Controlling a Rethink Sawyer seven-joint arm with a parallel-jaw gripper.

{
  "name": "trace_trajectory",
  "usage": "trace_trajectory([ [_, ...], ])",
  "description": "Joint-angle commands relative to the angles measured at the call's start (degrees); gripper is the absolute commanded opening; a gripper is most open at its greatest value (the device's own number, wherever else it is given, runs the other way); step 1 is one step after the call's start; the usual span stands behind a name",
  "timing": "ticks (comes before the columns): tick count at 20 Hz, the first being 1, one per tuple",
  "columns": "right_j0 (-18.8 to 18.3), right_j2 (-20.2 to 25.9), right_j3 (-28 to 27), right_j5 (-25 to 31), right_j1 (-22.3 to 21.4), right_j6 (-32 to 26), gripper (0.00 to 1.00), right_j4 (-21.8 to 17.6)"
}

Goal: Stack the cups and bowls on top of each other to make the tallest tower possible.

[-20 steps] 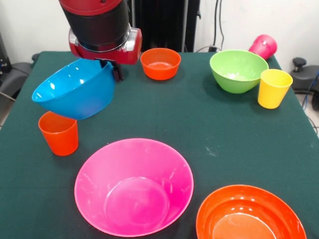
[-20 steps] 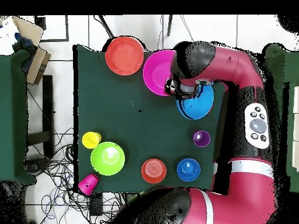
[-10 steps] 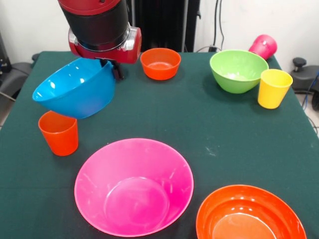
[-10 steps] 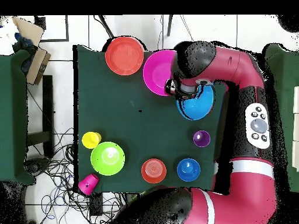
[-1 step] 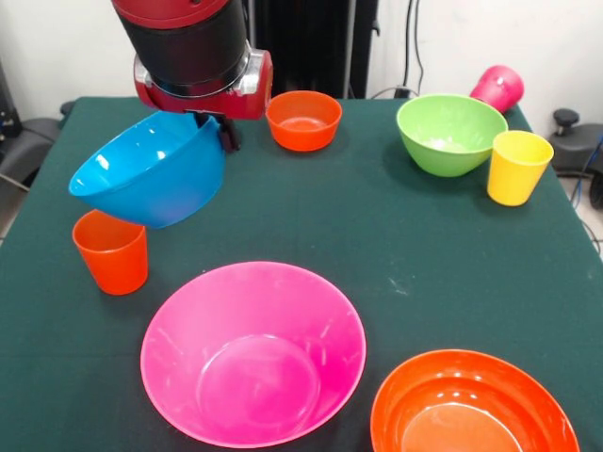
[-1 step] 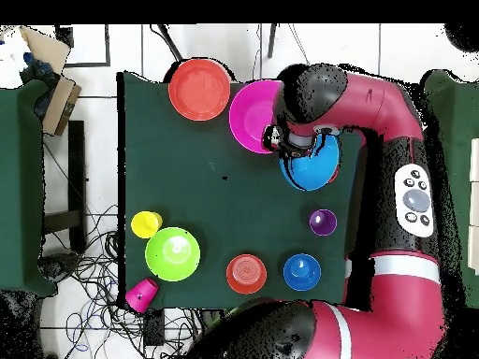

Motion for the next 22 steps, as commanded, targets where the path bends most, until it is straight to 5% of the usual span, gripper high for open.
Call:
trace_trajectory([
  [1,-1.5,5.6,-1.3,4.0,2.6,-14.4,0.0,-1.5],
  [22,-2.4,6.6,-5.7,6.5,4.6,-17.3,0.0,-3.7],
])
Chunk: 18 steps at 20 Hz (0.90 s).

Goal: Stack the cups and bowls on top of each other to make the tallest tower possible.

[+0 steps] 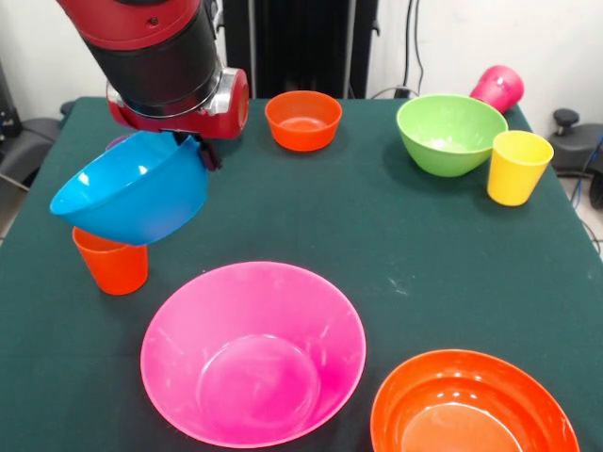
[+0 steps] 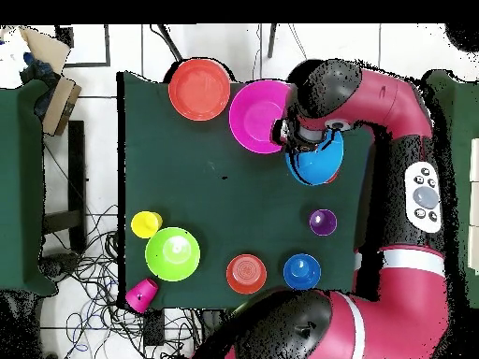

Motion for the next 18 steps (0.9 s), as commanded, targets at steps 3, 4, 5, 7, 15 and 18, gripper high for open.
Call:
trace_trajectory([
  [3,-1.3,5.4,-1.6,5.7,1.7,-17.6,0.0,-2.7],
  [4,-1.6,5.6,-1.6,5.6,1.7,-17.9,0.0,-2.7],
  [5,-2.0,5.7,-1.7,5.5,1.8,-18.2,0.0,-2.6],
  [7,-2.7,5.9,-0.2,3.9,1.2,-18.7,0.0,-2.7],
  [15,-5.0,6.8,3.7,1.1,-0.4,-20.0,0.0,-2.9],
  [18,-5.4,6.8,3.8,1.1,-0.7,-20.4,0.0,-3.4],
])
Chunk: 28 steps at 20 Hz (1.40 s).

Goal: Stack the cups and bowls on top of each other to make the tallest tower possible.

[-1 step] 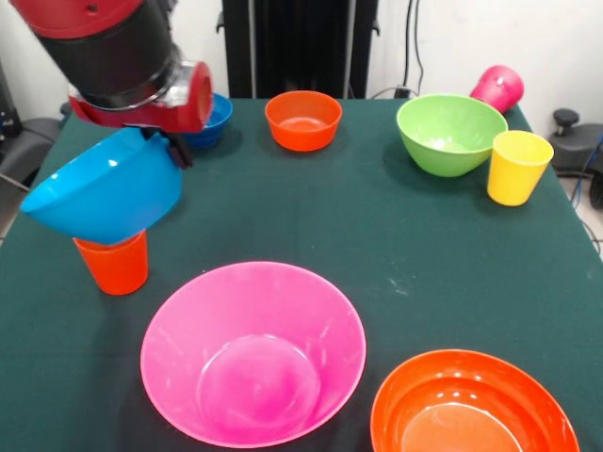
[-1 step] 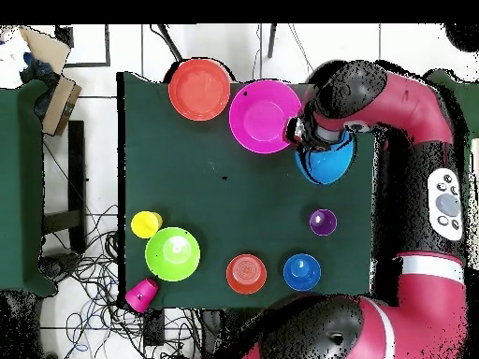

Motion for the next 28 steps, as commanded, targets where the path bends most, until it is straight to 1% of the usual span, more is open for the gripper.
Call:
trace_trajectory([
  [1,-1.4,4.4,3.9,1.1,-0.3,-19.6,0.0,-3.3],
  [8,-1.5,4.4,4.0,0.7,-0.5,-19.8,0.0,-4.6],
  [16,-1.5,4.0,5.5,-1.3,-0.9,-19.8,0.0,-5.8],
  [22,-1.5,4.0,5.5,-1.3,-0.9,-19.6,0.0,-6.7],
  [28,-1.9,4.5,5.3,-2.1,-0.1,-19.5,0.0,-6.5],
])
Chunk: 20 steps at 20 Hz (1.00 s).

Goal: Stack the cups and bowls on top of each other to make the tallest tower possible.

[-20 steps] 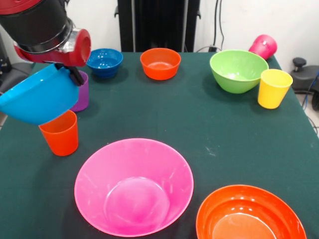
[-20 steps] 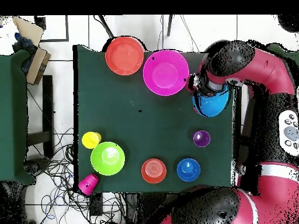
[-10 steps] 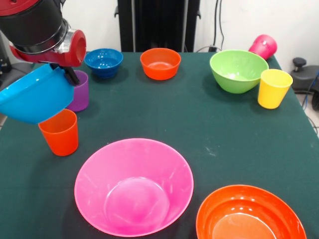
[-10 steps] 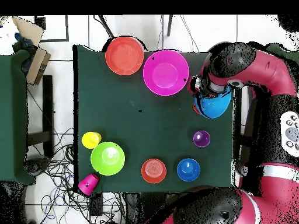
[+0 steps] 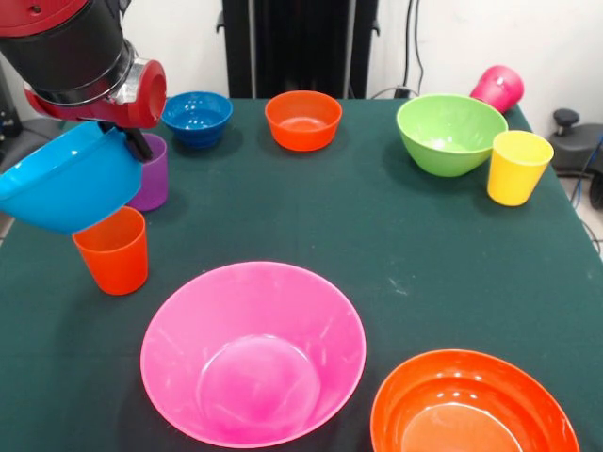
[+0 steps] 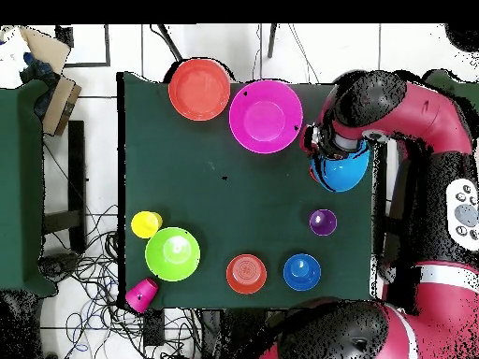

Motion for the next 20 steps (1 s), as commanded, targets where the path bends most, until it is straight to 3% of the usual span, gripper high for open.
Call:
trace_trajectory([
  [1,0.3,4.5,4.3,-2.3,0.2,-19.0,0.0,-4.1],
  [20,-1.5,4.7,8.3,-6.7,-0.6,-19.0,0.0,-4.8],
])
